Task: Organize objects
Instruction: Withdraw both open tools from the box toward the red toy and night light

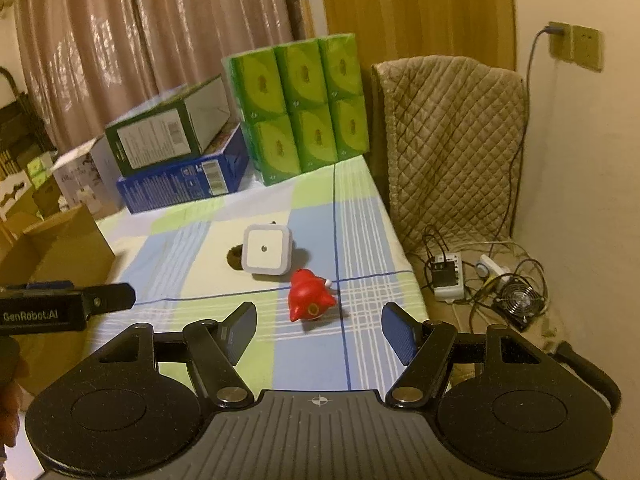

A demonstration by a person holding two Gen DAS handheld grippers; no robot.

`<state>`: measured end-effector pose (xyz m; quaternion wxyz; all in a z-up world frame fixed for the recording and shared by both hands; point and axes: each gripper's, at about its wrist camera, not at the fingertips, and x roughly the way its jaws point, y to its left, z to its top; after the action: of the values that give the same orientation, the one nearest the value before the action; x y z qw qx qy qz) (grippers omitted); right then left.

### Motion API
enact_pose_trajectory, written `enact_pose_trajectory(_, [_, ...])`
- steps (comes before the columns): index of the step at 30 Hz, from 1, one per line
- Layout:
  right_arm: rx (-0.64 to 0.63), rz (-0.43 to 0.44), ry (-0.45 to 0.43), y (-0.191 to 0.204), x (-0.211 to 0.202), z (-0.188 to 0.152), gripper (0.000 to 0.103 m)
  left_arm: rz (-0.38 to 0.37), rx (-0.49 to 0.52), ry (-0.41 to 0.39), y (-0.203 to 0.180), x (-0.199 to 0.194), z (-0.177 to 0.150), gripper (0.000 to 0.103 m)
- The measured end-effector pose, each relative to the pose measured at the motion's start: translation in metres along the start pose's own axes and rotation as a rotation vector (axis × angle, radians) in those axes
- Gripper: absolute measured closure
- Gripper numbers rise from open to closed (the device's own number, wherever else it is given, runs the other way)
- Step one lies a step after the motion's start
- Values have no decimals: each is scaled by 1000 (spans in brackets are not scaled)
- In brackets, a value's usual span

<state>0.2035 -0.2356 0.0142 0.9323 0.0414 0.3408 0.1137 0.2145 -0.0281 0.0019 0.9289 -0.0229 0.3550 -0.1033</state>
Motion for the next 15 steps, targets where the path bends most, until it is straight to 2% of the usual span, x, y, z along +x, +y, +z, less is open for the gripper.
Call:
enact_pose_trajectory(11, [-40, 27, 29, -3, 84, 0, 37, 39, 30, 5, 14, 75, 7, 1])
enact_pose_trajectory(15, [-71, 28, 54, -5, 110, 2, 37, 54, 73, -10, 13, 93, 11, 1])
